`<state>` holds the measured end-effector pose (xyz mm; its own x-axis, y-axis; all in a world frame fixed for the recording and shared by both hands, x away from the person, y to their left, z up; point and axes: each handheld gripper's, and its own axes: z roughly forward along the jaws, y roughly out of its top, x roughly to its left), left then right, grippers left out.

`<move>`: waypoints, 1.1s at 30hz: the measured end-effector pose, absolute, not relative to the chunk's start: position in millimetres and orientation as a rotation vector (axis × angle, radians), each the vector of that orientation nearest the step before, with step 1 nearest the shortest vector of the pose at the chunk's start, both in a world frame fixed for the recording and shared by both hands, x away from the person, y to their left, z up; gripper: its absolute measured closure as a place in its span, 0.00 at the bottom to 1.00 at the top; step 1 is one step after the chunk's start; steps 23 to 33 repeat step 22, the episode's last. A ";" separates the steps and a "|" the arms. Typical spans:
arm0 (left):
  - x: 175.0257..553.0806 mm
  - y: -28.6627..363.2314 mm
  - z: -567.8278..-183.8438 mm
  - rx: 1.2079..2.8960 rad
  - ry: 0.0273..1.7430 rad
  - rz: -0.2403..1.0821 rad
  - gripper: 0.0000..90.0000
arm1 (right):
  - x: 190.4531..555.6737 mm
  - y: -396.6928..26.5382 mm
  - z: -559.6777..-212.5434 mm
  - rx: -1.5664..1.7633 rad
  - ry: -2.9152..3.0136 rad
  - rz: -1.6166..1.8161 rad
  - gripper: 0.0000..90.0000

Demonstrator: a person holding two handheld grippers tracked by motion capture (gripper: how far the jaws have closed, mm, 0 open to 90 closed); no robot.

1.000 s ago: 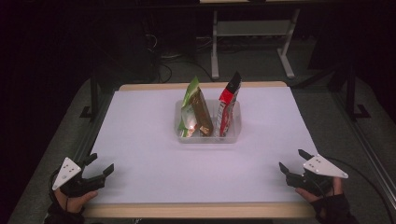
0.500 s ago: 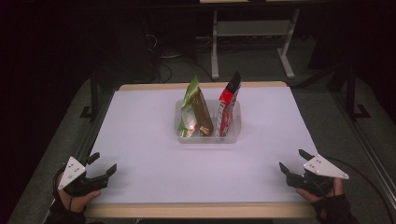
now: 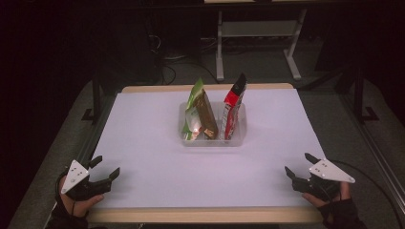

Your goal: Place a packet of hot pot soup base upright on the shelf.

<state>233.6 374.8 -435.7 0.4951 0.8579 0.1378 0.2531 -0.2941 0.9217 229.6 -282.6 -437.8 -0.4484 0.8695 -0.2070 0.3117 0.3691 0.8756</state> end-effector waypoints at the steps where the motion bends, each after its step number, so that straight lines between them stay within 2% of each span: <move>1: 234.0 374.1 -435.6 1.813 0.936 0.818 0.24 | 230.0 -282.4 -438.0 1.019 1.947 1.042 0.22; 33: 234.7 371.4 -434.7 1.825 0.939 0.814 0.25 | 233.8 -276.0 -442.8 1.000 1.985 1.026 0.23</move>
